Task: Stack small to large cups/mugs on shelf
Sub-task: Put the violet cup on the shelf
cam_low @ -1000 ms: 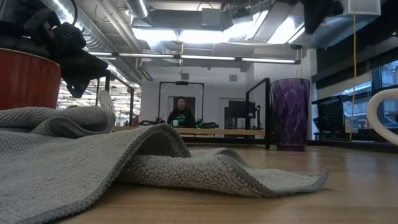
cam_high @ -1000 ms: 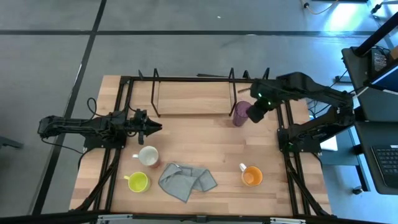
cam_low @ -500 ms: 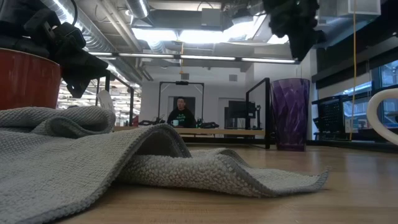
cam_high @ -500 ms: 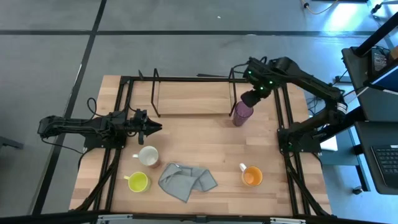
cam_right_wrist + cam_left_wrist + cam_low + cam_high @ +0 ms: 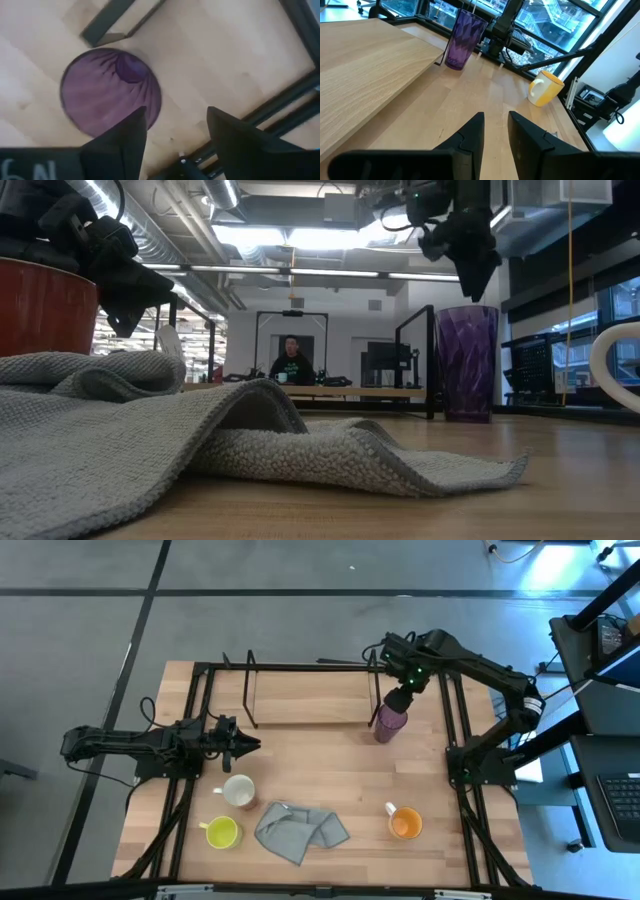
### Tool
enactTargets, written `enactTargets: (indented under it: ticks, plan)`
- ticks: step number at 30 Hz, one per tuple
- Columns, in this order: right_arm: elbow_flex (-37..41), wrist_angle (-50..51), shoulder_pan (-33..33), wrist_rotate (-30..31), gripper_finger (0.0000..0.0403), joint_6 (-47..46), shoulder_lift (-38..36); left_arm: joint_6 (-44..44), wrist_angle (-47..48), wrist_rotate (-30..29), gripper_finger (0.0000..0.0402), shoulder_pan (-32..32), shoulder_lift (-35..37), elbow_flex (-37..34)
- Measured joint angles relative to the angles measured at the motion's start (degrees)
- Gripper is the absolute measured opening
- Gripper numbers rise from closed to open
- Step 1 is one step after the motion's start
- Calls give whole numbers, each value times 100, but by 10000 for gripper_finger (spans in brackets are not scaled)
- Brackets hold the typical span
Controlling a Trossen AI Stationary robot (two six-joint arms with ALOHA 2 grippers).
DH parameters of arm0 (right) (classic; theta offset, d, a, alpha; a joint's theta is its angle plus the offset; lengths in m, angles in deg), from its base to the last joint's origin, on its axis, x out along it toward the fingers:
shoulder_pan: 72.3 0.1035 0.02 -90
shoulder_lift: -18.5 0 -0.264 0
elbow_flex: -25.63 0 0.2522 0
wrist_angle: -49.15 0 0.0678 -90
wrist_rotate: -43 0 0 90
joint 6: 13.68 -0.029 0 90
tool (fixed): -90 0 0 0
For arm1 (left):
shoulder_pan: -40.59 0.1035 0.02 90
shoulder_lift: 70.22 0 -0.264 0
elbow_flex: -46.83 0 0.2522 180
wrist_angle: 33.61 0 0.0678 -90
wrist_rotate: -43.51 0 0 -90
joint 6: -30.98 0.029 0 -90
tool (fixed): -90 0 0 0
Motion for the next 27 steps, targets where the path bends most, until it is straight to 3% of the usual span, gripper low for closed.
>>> enactTargets:
  ticks: [9, 27]
  plan:
    - [928, -738, -5, -533, 206, 291, -210, 0, 0, 1, 80, 1, 0, -1]
    - [1932, -1724, -36, -477, 201, -340, -302, 0, 0, 0, 80, 0, 2, 0]
